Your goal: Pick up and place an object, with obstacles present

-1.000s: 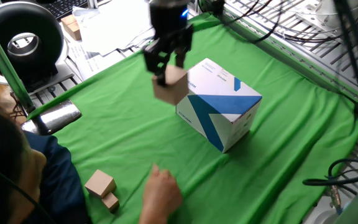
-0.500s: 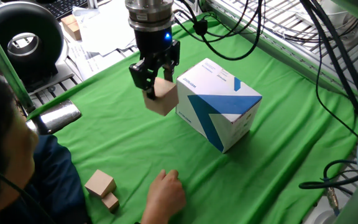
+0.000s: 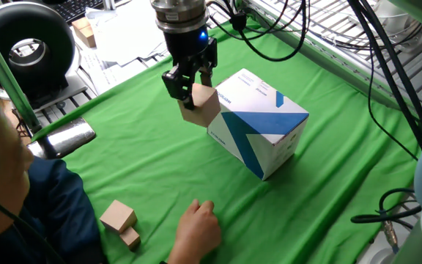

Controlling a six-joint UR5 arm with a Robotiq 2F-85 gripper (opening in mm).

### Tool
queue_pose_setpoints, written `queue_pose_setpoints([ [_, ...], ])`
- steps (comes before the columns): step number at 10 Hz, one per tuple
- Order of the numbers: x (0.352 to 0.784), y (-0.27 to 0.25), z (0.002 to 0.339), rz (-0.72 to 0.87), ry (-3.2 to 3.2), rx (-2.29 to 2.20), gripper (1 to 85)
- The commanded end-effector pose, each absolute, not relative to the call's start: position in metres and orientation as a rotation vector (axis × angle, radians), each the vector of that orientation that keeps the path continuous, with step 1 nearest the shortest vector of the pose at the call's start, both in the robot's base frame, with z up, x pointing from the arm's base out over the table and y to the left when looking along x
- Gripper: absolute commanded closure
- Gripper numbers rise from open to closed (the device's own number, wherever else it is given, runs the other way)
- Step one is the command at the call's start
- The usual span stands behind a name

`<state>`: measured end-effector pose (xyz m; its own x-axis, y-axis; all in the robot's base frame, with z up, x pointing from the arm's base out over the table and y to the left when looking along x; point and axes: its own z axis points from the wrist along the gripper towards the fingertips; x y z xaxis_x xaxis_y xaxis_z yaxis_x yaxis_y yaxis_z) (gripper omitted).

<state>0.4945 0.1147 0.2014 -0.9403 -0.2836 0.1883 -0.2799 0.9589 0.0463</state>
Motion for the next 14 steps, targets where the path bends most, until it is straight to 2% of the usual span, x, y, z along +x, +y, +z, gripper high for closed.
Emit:
queue_pose_setpoints([
  [1, 0.495, 0.134, 0.204, -0.141, -2.926, 0.404, 84.3],
  [2, 0.498, 0.142, 0.204, -0.182, -2.941, 0.378, 84.3],
  [5, 0.512, 0.178, 0.168, -0.195, -2.993, 0.329, 84.3],
  [7, 0.512, 0.188, 0.158, -0.191, -2.994, 0.325, 84.3],
  [10, 0.528, 0.172, 0.129, -0.099, -3.019, 0.376, 84.3],
  [14, 0.538, 0.164, 0.104, -0.132, -3.027, 0.447, 84.3],
])
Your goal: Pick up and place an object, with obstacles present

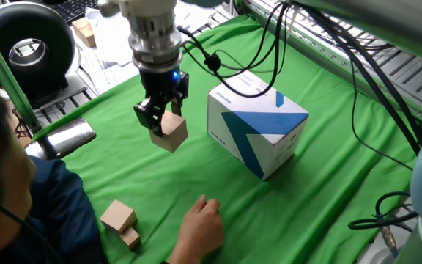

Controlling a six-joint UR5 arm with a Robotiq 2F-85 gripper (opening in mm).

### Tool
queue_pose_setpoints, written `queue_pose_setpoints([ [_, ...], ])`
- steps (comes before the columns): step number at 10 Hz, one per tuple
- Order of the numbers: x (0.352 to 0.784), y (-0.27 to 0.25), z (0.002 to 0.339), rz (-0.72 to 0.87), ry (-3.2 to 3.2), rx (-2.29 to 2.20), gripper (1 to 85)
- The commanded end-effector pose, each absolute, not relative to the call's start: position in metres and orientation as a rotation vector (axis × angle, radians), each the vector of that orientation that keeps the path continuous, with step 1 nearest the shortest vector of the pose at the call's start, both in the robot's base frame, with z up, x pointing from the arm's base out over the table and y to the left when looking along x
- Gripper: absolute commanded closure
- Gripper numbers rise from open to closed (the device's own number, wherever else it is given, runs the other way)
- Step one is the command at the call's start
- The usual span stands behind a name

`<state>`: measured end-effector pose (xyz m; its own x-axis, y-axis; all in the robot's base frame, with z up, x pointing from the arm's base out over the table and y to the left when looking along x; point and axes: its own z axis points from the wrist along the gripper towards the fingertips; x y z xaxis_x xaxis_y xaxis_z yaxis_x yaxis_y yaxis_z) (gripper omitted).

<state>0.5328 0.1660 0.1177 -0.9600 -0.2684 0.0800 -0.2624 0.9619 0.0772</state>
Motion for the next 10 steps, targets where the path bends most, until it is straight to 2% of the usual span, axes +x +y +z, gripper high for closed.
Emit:
queue_pose_setpoints([
  [1, 0.537, 0.159, 0.101, -0.143, -3.024, 0.478, 84.3],
  [5, 0.533, 0.149, 0.094, -0.148, -3.002, 0.591, 82.3],
  [6, 0.531, 0.15, 0.094, -0.158, -2.989, 0.621, 69.3],
  [10, 0.53, 0.151, 0.094, -0.176, -2.973, 0.673, 53.3],
])
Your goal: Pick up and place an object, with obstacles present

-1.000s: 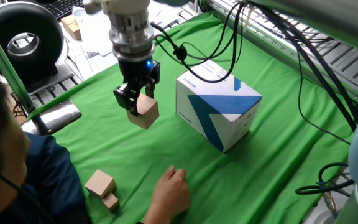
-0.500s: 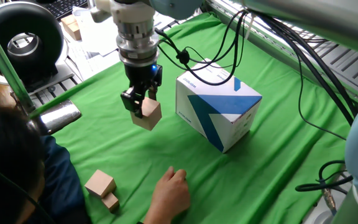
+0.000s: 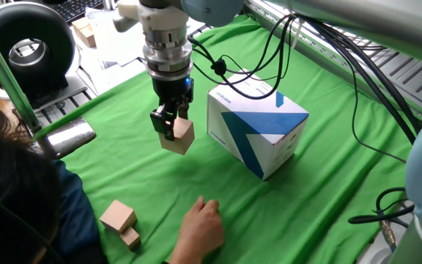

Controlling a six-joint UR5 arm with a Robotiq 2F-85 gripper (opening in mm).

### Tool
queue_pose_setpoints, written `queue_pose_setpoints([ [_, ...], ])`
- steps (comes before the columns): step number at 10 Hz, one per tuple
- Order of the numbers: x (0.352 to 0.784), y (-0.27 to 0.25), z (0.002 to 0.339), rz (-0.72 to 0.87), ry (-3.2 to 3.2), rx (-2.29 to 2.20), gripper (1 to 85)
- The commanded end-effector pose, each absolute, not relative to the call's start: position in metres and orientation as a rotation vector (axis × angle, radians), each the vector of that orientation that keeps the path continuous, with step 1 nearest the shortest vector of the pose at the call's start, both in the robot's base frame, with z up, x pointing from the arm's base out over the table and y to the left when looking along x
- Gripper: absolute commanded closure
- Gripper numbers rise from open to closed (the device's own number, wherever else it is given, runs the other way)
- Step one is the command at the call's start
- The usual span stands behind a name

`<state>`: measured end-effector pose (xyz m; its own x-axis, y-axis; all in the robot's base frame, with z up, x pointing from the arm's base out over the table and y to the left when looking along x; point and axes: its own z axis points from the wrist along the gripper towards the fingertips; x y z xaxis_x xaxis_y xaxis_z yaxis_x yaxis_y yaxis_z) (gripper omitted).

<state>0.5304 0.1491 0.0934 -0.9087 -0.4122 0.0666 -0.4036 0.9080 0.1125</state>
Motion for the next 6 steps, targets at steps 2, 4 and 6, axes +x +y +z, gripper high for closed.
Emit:
queue_pose_setpoints([
  [2, 0.5368, 0.1492, 0.0945, -0.174, -2.985, 0.73, 44.7],
  [4, 0.5372, 0.1466, 0.1006, -0.176, -2.977, 0.746, 40.3],
  [6, 0.5366, 0.1502, 0.1027, -0.203, -2.976, 0.742, 37.3],
])
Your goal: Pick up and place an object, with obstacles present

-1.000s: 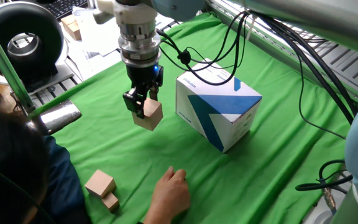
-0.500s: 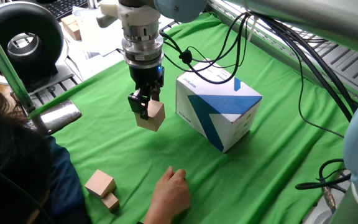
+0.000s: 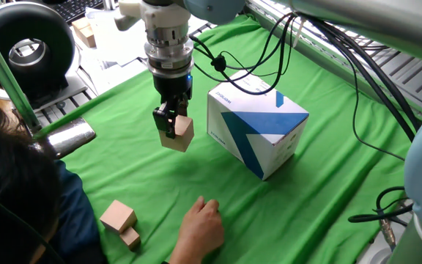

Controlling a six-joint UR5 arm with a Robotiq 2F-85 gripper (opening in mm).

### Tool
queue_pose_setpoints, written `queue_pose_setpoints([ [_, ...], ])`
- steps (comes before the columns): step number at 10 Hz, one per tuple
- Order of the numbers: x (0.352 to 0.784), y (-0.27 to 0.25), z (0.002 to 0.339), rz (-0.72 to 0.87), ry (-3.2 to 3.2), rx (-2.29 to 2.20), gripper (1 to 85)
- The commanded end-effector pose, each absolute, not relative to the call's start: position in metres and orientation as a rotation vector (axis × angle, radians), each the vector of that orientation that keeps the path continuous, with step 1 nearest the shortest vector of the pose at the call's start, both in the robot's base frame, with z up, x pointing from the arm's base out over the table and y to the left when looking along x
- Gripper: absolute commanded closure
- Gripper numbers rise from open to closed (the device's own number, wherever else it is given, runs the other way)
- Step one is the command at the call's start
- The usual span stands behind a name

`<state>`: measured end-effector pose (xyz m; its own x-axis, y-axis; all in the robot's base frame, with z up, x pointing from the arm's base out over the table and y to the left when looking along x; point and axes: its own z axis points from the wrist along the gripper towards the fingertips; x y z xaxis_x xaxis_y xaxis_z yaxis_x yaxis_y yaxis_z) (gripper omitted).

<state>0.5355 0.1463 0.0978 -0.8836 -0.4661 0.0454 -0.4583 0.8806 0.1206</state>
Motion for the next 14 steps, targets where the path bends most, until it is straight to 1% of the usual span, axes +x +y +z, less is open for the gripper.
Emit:
queue_pose_setpoints([
  [1, 0.536, 0.151, 0.103, -0.211, -2.973, 0.744, 34.7],
  [3, 0.534, 0.155, 0.104, -0.239, -2.965, 0.747, 29.3],
  [5, 0.533, 0.156, 0.105, -0.242, -2.961, 0.737, 28.0],
  [6, 0.533, 0.155, 0.105, -0.235, -2.96, 0.736, 25.0],
  [9, 0.538, 0.158, 0.107, -0.237, -2.983, 0.705, 24.0],
  [10, 0.537, 0.158, 0.115, -0.246, -2.984, 0.677, 28.0],
  [11, 0.53, 0.146, 0.14, -0.226, -2.947, 0.689, 37.0],
  [12, 0.517, 0.135, 0.179, -0.193, -2.891, 0.684, 38.0],
  [13, 0.513, 0.103, 0.218, 0.0, -2.87, 0.634, 70.3],
  [14, 0.52, 0.067, 0.24, 0.169, -2.863, 0.715, 84.3],
])
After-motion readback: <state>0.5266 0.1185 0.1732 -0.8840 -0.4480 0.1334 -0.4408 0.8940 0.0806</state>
